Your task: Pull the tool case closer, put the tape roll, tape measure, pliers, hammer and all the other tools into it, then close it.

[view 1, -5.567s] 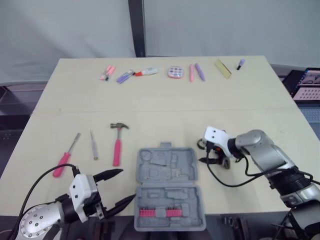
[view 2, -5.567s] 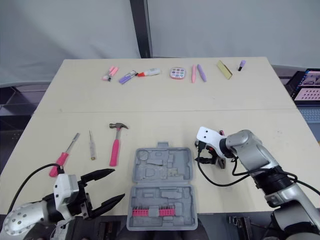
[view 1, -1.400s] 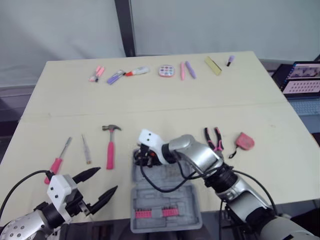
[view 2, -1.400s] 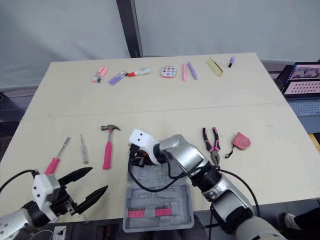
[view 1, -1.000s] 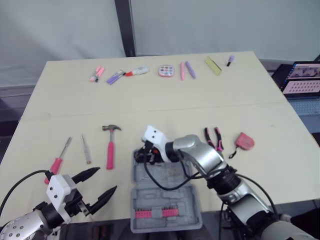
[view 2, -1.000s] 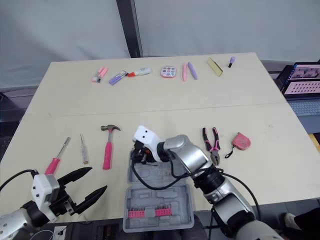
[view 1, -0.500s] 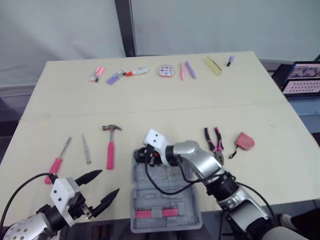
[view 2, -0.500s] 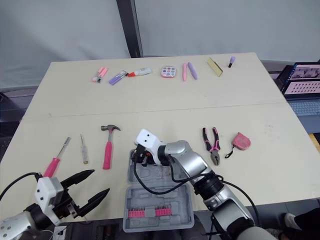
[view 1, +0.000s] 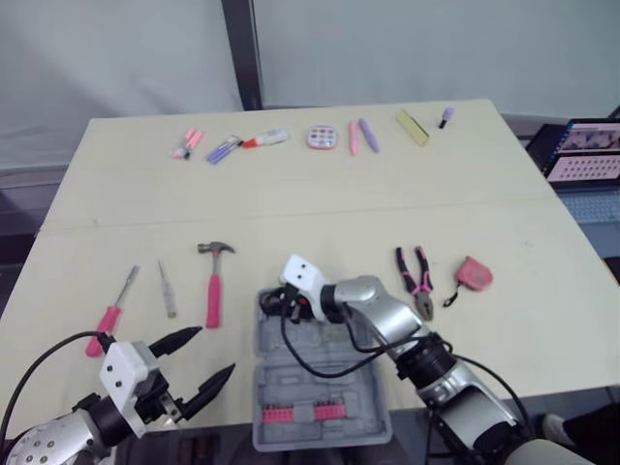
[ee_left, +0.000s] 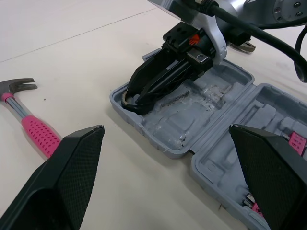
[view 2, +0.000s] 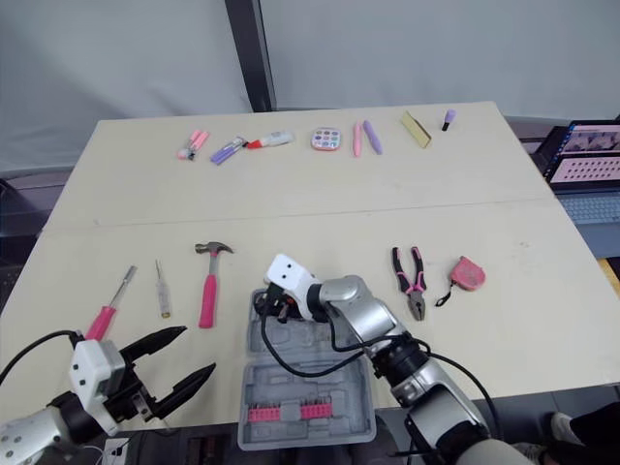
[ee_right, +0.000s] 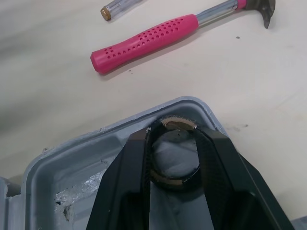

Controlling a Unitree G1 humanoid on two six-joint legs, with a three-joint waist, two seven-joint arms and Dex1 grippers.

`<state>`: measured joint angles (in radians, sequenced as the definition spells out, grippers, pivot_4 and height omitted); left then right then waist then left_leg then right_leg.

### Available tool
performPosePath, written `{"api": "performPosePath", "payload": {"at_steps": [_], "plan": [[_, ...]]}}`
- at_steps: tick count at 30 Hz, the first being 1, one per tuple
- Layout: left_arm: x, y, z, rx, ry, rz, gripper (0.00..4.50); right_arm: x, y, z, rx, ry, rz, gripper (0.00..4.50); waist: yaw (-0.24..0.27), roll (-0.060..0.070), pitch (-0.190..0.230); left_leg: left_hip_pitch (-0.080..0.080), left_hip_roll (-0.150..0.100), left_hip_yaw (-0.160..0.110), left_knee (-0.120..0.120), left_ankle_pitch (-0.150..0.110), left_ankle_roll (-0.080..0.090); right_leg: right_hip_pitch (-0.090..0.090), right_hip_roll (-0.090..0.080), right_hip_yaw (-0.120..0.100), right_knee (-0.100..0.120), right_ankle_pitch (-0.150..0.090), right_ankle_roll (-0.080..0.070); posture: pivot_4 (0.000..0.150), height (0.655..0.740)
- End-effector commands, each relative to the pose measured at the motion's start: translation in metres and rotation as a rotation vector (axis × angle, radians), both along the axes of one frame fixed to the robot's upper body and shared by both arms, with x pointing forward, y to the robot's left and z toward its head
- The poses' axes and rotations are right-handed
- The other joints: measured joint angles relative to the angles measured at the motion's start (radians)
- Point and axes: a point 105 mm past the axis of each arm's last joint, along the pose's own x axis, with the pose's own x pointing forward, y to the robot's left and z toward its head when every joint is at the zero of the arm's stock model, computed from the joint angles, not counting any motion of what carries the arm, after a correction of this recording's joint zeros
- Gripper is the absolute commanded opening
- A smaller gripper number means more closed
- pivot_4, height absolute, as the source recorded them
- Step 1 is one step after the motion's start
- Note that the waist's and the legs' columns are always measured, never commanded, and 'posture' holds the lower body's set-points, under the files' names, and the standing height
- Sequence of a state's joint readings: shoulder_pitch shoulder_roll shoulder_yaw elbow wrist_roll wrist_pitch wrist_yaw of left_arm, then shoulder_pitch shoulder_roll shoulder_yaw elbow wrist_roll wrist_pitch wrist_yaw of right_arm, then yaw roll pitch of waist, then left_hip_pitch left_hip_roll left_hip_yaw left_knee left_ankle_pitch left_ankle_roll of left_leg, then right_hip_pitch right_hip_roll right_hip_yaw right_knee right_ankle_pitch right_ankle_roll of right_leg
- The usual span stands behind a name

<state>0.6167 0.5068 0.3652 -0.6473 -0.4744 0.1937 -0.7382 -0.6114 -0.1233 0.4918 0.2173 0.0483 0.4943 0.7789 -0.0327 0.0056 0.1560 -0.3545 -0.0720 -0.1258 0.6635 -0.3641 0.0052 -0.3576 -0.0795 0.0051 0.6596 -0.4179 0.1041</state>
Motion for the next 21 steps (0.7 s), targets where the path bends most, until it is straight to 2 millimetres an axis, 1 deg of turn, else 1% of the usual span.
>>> {"api": "performPosePath", "payload": {"at_steps": [1, 10, 16, 21], "plan": [[-0.003, -0.004, 0.008, 0.004, -0.023, -0.01, 4.5, 0.0, 0.008, 0.007, 0.032, -0.032, 0.011, 1.49, 0.0, 0.0, 0.0, 0.0, 0.0, 0.0, 0.0, 0.0, 0.0, 0.0, 0.0, 0.0, 0.0, 0.0, 0.0, 0.15, 0.74], [-0.004, -0.007, 0.011, 0.006, -0.023, -0.008, 4.5, 0.0, 0.004, -0.006, -0.029, -0.053, 0.023, 1.49, 0.0, 0.0, 0.0, 0.0, 0.0, 0.0, 0.0, 0.0, 0.0, 0.0, 0.0, 0.0, 0.0, 0.0, 0.0, 0.15, 0.74], [-0.001, -0.016, 0.017, 0.002, -0.029, -0.01, 4.5, -0.002, 0.002, -0.013, -0.062, -0.057, 0.02, 1.49, 0.0, 0.0, 0.0, 0.0, 0.0, 0.0, 0.0, 0.0, 0.0, 0.0, 0.0, 0.0, 0.0, 0.0, 0.0, 0.15, 0.74], [-0.001, -0.017, 0.017, 0.002, -0.026, -0.007, 4.5, -0.005, 0.001, -0.02, -0.094, -0.051, 0.024, 1.49, 0.0, 0.0, 0.0, 0.001, 0.0, 0.0, 0.0, 0.0, 0.0, 0.001, 0.0, 0.0, 0.0, 0.0, 0.0, 0.15, 0.74]]}}
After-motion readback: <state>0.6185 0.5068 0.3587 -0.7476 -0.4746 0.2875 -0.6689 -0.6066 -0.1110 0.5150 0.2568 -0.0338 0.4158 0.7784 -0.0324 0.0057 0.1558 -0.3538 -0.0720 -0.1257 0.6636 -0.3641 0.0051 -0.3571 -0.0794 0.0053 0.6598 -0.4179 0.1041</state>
